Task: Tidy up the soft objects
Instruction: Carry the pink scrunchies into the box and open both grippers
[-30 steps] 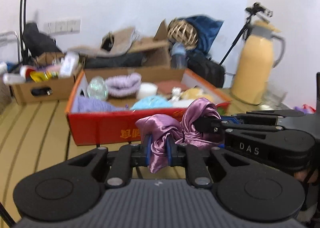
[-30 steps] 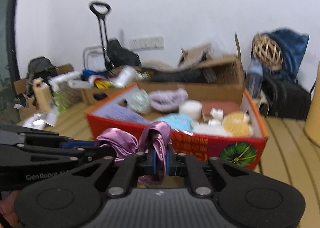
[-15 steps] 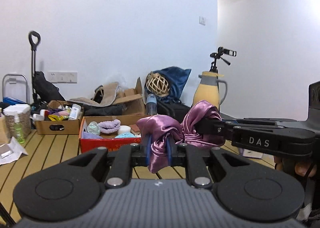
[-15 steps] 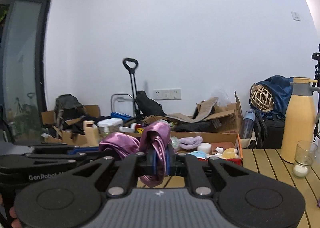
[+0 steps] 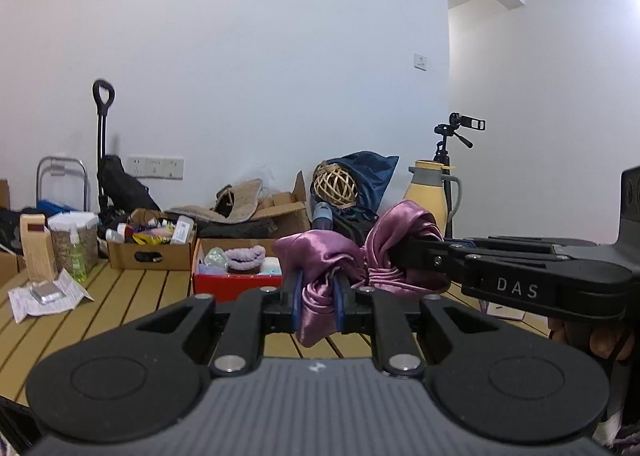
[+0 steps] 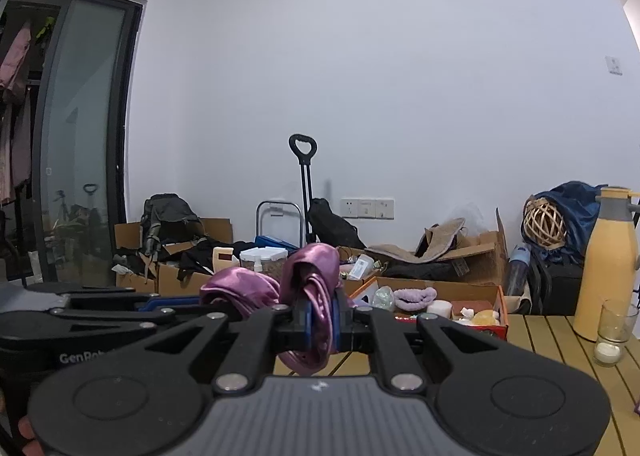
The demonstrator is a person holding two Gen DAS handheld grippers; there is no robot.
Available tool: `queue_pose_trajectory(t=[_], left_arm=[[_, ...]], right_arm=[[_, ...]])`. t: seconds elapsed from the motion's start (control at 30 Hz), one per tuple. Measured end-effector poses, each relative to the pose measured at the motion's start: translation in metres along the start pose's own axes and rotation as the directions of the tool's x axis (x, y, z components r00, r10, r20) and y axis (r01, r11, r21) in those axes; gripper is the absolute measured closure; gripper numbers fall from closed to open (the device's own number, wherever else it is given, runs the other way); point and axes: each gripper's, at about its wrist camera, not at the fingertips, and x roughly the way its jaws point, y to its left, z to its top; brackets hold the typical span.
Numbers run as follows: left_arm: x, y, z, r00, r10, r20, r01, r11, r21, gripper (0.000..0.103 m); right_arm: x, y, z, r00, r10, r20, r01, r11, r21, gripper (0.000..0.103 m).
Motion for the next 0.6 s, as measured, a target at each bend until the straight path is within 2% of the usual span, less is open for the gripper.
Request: queue_pose_trajectory(t=[0.23,0.43,0.6], left_arm=[[0.059,0.035,0.009,0.999,0.001,-0.032,-0.002,1.000,-0.024,0.087],[0.162,0.086,0.046,0.997,-0.026,-0.079,0.022,0.998,-0.053,0.087],[0.271,0.137,0.065,0.984,-0.040,-0.171,0.022,0.994,-0.107,0.087]], right_arm=[[0.068,-0.020,0.005,1.000,0.000,-0.032,-0.001,1.000,-0.016,0.094],[0.173,-0.070,0.034,0.997,0.018,-0.069,-0.017,1.000,0.017,0.094],[0.278,-0.121,0.047,0.986,0.030,-0.166,-0.021,0.998,0.060,0.094]])
